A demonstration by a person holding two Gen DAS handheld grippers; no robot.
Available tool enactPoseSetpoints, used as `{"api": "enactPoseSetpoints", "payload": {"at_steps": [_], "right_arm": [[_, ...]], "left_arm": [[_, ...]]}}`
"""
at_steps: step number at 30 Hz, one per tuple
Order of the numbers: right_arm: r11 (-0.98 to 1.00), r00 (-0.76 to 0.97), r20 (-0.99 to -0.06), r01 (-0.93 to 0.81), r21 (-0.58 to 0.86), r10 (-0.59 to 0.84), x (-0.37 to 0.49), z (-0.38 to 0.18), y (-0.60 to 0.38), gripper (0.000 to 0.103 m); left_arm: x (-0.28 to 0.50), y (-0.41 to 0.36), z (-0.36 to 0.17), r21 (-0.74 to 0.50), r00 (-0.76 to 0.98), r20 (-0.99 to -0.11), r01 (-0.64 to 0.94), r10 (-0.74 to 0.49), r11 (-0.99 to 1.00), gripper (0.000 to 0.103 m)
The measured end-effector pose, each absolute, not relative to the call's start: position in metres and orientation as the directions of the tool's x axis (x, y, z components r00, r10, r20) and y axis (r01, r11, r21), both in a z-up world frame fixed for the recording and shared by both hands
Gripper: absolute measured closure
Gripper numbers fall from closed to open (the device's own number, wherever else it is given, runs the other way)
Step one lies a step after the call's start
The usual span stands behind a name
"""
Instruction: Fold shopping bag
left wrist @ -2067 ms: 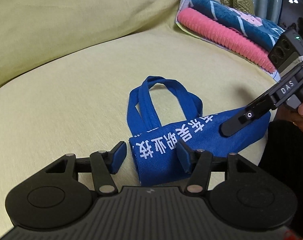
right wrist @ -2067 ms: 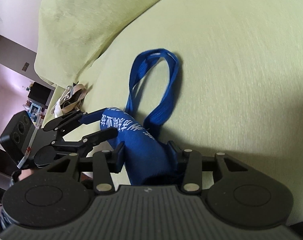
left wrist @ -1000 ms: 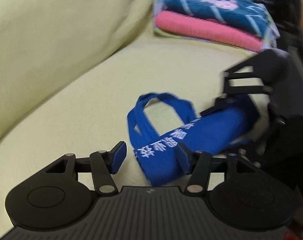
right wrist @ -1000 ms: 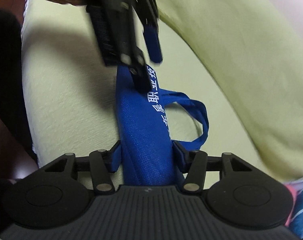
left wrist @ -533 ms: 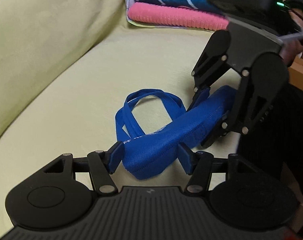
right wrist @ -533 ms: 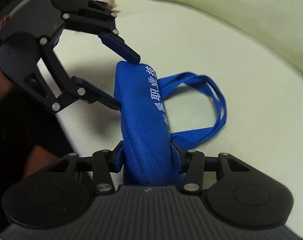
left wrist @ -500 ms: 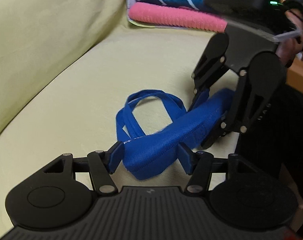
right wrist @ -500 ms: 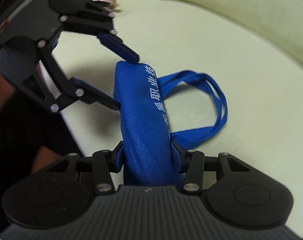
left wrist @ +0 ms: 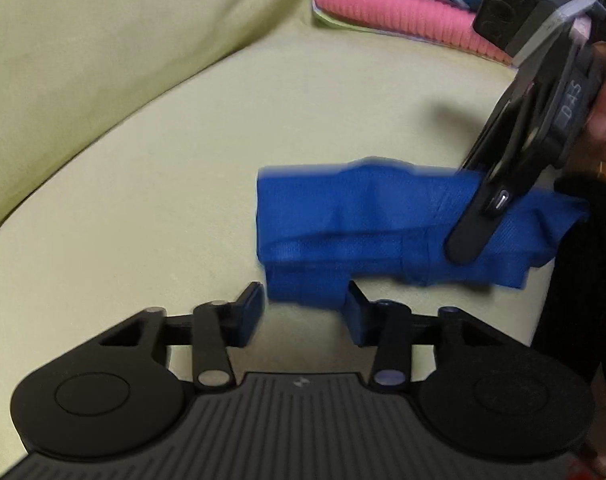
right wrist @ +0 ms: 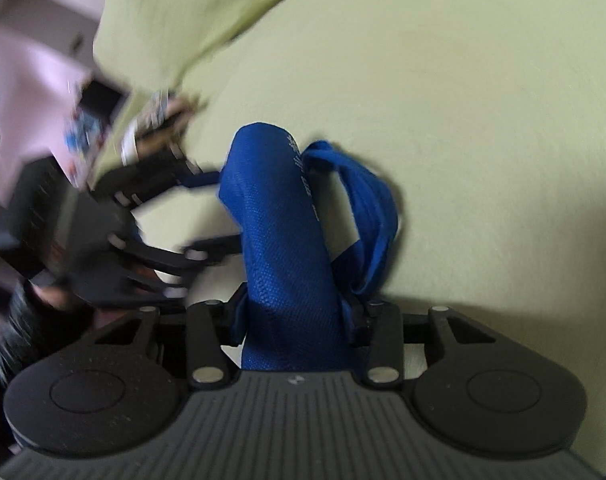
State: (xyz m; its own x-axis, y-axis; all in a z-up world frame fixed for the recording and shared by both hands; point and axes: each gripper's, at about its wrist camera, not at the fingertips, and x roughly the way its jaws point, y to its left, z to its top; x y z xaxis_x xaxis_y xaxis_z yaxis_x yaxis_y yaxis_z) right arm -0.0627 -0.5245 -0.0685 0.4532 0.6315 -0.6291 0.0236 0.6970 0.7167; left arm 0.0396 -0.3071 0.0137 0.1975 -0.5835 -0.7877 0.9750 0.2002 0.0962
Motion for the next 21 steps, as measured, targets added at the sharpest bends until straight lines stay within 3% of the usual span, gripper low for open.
{"api": "enactPoseSetpoints", "payload": {"at_steps": [2, 7, 12, 17, 21], "right_arm": [[0.678, 0.474, -0.613, 0.046, 0.734, 0.632, -0.068, -0.072, -0.526, 0.065], [0.631, 0.520, -0.579, 0.096, 0.770, 0.628, -0.078, -0.080, -0.531, 0.066], [0.651, 0.473, -0.614, 0.105, 0.752, 0.632, -0.062, -0.079, -0.530, 0.066], [0.658, 0.453, -0.627, 0.112, 0.745, 0.634, -0.055, -0.076, -0.529, 0.067], [0.604, 0.492, -0.583, 0.137, 0.785, 0.647, -0.063, -0.084, -0.537, 0.067]], "left_arm": [[0.045, -0.306, 0.017, 0.049, 0.180, -0.783, 0.972, -0.596, 0.228, 0.055], [0.034, -0.295, 0.035, 0.076, 0.196, -0.775, 0.973, -0.601, 0.219, 0.055], [0.023, -0.284, 0.053, 0.046, 0.209, -0.685, 0.968, -0.698, 0.246, 0.053], [0.020, -0.315, 0.038, 0.084, 0.220, -0.692, 0.971, -0.688, 0.226, 0.052], [0.024, -0.323, 0.033, 0.077, 0.208, -0.719, 0.972, -0.663, 0.221, 0.051]]}}
